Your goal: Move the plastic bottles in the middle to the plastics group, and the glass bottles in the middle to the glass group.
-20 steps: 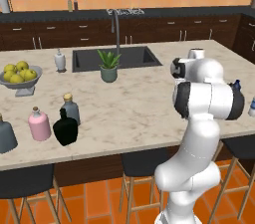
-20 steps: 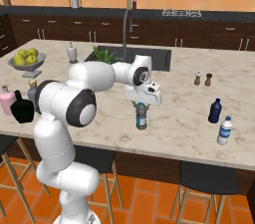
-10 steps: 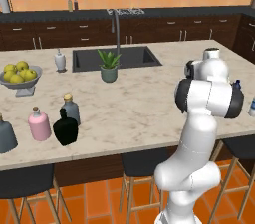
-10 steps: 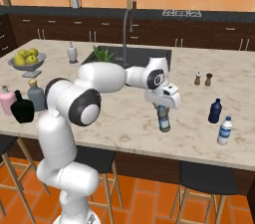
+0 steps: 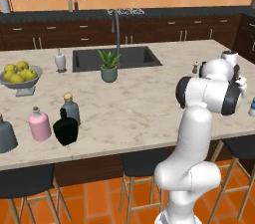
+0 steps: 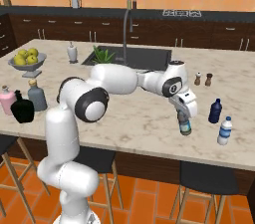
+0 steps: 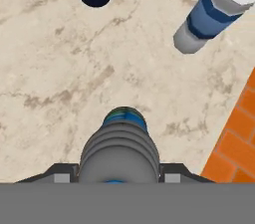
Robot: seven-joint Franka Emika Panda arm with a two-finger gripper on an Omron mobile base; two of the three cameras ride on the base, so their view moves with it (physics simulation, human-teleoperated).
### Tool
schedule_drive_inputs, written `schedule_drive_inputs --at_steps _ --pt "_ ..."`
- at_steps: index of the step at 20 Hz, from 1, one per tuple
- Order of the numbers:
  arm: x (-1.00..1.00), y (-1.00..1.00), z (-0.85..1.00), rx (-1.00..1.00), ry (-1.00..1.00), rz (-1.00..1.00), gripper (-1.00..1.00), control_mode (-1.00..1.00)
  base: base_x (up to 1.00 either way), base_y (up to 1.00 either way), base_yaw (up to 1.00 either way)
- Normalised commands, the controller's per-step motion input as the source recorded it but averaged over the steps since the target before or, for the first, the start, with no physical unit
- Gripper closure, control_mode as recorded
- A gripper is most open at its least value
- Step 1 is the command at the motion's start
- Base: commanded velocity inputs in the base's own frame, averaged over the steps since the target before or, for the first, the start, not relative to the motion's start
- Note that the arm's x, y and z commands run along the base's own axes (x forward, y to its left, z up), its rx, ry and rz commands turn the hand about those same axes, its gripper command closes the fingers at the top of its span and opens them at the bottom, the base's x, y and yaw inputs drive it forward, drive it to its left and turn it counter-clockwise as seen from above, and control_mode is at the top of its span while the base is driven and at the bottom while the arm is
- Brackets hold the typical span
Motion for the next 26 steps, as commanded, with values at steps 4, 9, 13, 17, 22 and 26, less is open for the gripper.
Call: schedule_drive_inputs --at_steps 4,9,13,17,22,26 --pt "0.19 -0.78 0.0 0.0 -0.04 -0.33 1.0 -1.0 0.0 0.0 0.0" --pt "0.34 -0.55 -0.02 0.02 -0.03 -0.23 1.0 -1.0 0.0 0.0 0.0" --pt "0.31 -0.34 -0.15 0.05 -0.07 -0.14 1.0 -1.0 0.0 0.0 0.0" --pt "0.28 -0.26 -0.28 0.1 0.0 -0.07 1.0 -1.0 0.0 0.0 0.0" --pt "0.0 -0.02 -0.54 0.06 0.0 0.0 1.0 -1.0 0.0 0.0 0.0" --pt "-0.24 0.16 -0.64 0.0 -0.05 0.0 -1.0 -1.0 0.0 0.0 0.0"
